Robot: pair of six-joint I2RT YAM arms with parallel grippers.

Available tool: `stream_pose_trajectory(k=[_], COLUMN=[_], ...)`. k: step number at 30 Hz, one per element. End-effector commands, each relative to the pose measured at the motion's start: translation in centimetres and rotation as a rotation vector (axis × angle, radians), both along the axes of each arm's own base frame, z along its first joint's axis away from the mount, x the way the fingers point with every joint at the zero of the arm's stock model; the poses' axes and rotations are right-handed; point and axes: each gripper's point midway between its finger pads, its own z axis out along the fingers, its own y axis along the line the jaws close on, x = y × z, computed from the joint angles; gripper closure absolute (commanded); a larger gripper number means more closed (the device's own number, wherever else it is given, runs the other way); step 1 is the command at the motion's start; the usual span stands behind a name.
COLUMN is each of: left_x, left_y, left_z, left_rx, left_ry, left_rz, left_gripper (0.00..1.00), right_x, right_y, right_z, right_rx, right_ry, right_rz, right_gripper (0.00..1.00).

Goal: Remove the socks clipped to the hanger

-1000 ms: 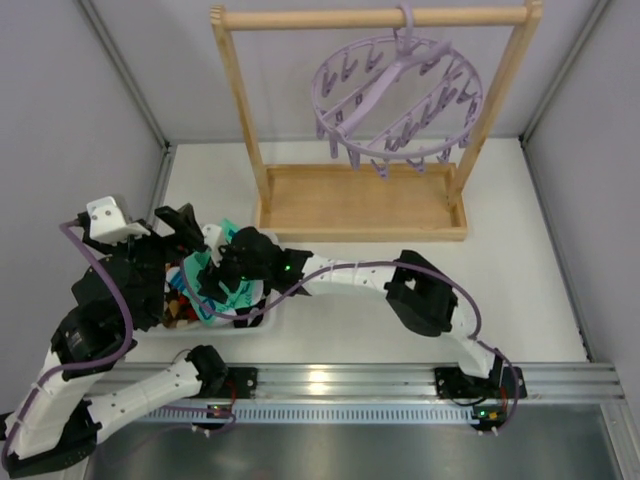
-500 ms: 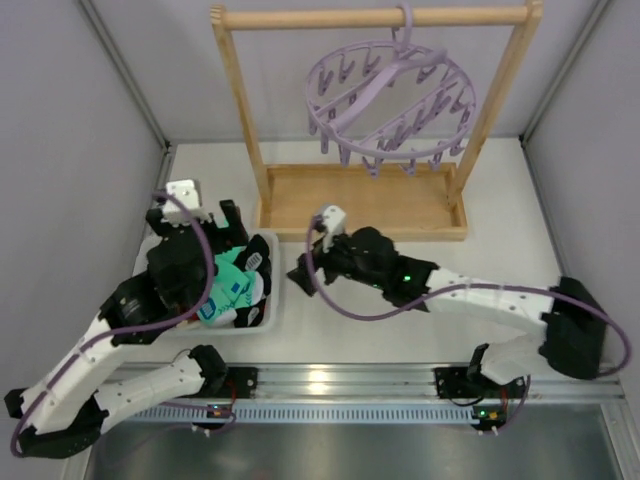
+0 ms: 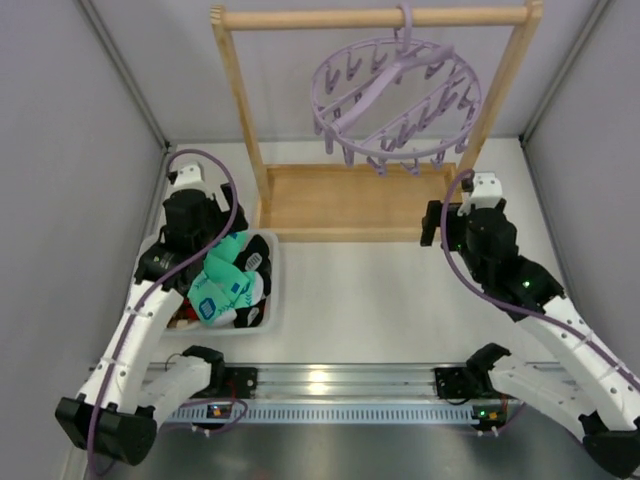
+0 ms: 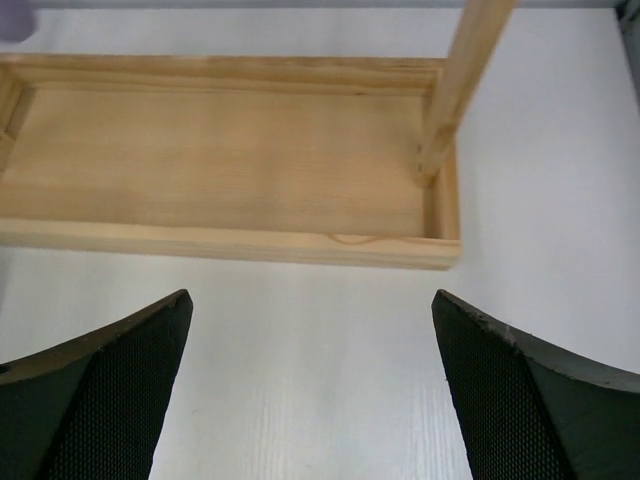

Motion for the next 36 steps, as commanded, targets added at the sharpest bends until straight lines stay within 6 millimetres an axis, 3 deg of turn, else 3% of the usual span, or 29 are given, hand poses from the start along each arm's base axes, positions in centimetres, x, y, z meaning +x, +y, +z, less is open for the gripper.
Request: stream_pose_trajectory(k=[1,4,7,11,14,16,22,36], left_x=[-1.2,-3.6,-6.2,-9.3,-10.5,-10.9,-11.7,-11.7], left_y=[0.1,2.1,3.5,3.5,2.4,1.7,2.7,2.8], left_z=[2.9,3.9,4.4,5.7,6.3,6.3,5.4,4.9], left_rx=[-0.028,0.068,0.133,0.108,0.067,0.051,0.076,0.057], left_ry=[-0.073,-0.062,-0.095,-0.184,-0.214,-0.217,-0.213,-0.210], left_rz=[-0.050,-0.024,-0.018,-0.059,-0.121,-0.163,-0.129,-0.111], left_gripper=[0.01,0.01,0.01,0.02,0.02,0.01,0.01,0.01], right_x=[-2.5,-4.6,-6.1,-7.7,-8.3,-8.4,-8.6,-8.4], right_y=[-5.1,-7.2,-8.6,-9.9,-9.9,-9.9,-10.0,-9.3], right_z=[2.6,5.0,5.6,6.1,5.5,4.8,3.5,2.9], right_rx=[-0.080,-0.079,-0.086,-0.055,-0.046,-0.044,-0.048,-0.033], right_ry=[0.009,-0.030,-0.040,-0.095,-0.107,-0.105,-0.086,-0.074], right_rz=[-0.125,-0.158,-0.182,-0.195,-0.174,-0.169,-0.175,-0.146], right_gripper=[0.01,0.01,0.01,0.01,0.01,0.01,0.01,0.00])
